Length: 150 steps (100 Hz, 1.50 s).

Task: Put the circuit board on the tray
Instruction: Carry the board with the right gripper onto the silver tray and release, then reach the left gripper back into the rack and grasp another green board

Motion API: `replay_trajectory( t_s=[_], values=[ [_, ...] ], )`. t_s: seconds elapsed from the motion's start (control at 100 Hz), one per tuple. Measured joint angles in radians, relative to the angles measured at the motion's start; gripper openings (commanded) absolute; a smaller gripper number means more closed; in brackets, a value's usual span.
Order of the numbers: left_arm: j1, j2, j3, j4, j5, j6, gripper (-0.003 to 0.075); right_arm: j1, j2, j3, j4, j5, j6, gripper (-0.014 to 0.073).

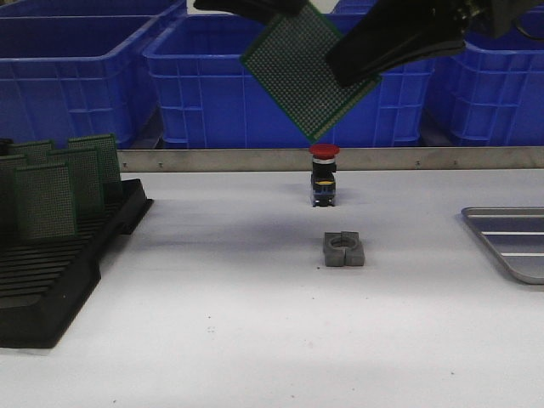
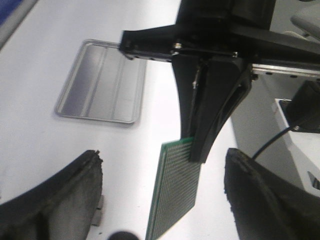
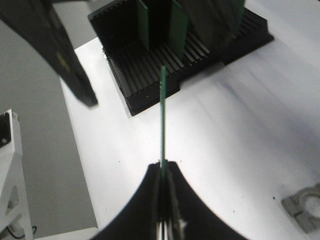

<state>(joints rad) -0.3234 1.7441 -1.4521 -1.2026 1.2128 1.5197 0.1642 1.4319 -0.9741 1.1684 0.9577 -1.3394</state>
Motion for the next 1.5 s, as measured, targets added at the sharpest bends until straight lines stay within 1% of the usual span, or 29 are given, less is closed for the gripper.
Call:
replay_trajectory(
  t_s=[0.12, 0.19, 0.28, 0.38, 0.58, 0.67, 0.8, 0.87, 0.91, 0.94, 0.99, 1.01, 1.06, 1.13, 1.14, 1.18, 1.23, 1.38, 1.5],
  values=[
    [0.067, 0.000, -0.031, -0.002, 0.000, 0.000, 0.0494, -0.073, 0.000, 0.000, -0.032, 0.000, 0.148, -0.0069],
    [0.099, 0.000, -0.041, -0.004, 0.000, 0.000, 0.0494, -0.123, 0.000, 0.000, -0.065, 0.000, 0.202, -0.0069],
    [0.120, 0.000, -0.043, -0.004, -0.002, 0.000, 0.0494, -0.191, 0.000, 0.002, -0.092, -0.023, 0.241, -0.0069],
    [0.129, 0.000, -0.045, -0.004, -0.002, 0.000, 0.0494, -0.259, 0.000, 0.030, -0.093, -0.098, 0.271, -0.0068],
    [0.129, 0.000, -0.045, -0.004, -0.002, 0.000, 0.0494, -0.384, 0.035, 0.127, -0.093, -0.306, 0.336, -0.0068],
    [0.129, 0.000, -0.045, -0.004, -0.002, 0.000, 0.0494, -0.418, 0.072, 0.152, -0.093, -0.371, 0.379, -0.0068],
    [0.129, 0.000, -0.045, -0.004, -0.002, 0.000, 0.0494, -0.434, 0.128, 0.158, -0.092, -0.412, 0.406, -0.0056],
    [0.129, 0.000, -0.045, -0.006, -0.002, 0.000, 0.0494, -0.434, 0.153, 0.158, -0.092, -0.423, 0.417, 0.0005],
    [0.129, 0.000, -0.045, -0.006, -0.002, 0.000, 0.0494, -0.434, 0.163, 0.158, -0.090, -0.428, 0.421, 0.0065],
    [0.129, 0.000, -0.047, 0.002, -0.002, 0.000, 0.0494, -0.436, 0.169, 0.158, -0.090, -0.432, 0.425, 0.0114],
    [0.129, 0.000, -0.053, 0.025, -0.002, 0.000, 0.0494, -0.441, 0.177, 0.158, -0.090, -0.440, 0.430, 0.0227],
    [0.129, 0.000, -0.055, 0.040, 0.000, -0.002, 0.0494, -0.444, 0.177, 0.158, -0.090, -0.442, 0.431, 0.0256],
    [0.129, 0.000, -0.062, 0.078, 0.000, -0.002, 0.0494, -0.454, 0.177, 0.158, -0.088, -0.454, 0.434, 0.0374],
    [0.129, 0.000, -0.075, 0.151, 0.000, -0.002, 0.0494, -0.470, 0.177, 0.158, -0.086, -0.460, 0.435, 0.0498],
    [0.129, 0.000, -0.075, 0.159, 0.000, -0.002, 0.0494, -0.475, 0.177, 0.158, -0.084, -0.462, 0.435, 0.0498],
    [0.131, 0.000, -0.082, 0.206, 0.002, -0.002, 0.0494, -0.484, 0.177, 0.158, -0.084, -0.464, 0.435, 0.0556],
    [0.136, 0.000, -0.089, 0.262, 0.004, -0.002, 0.0494, -0.492, 0.177, 0.158, -0.084, -0.468, 0.435, 0.0587],
    [0.164, 0.000, -0.092, 0.433, 0.006, -0.002, 0.0494, -0.501, 0.177, 0.158, -0.084, -0.468, 0.438, 0.0591],
    [0.177, 0.000, -0.092, 0.671, 0.007, -0.002, 0.0493, -0.501, 0.177, 0.158, -0.084, -0.453, 0.438, 0.0591]
  ],
)
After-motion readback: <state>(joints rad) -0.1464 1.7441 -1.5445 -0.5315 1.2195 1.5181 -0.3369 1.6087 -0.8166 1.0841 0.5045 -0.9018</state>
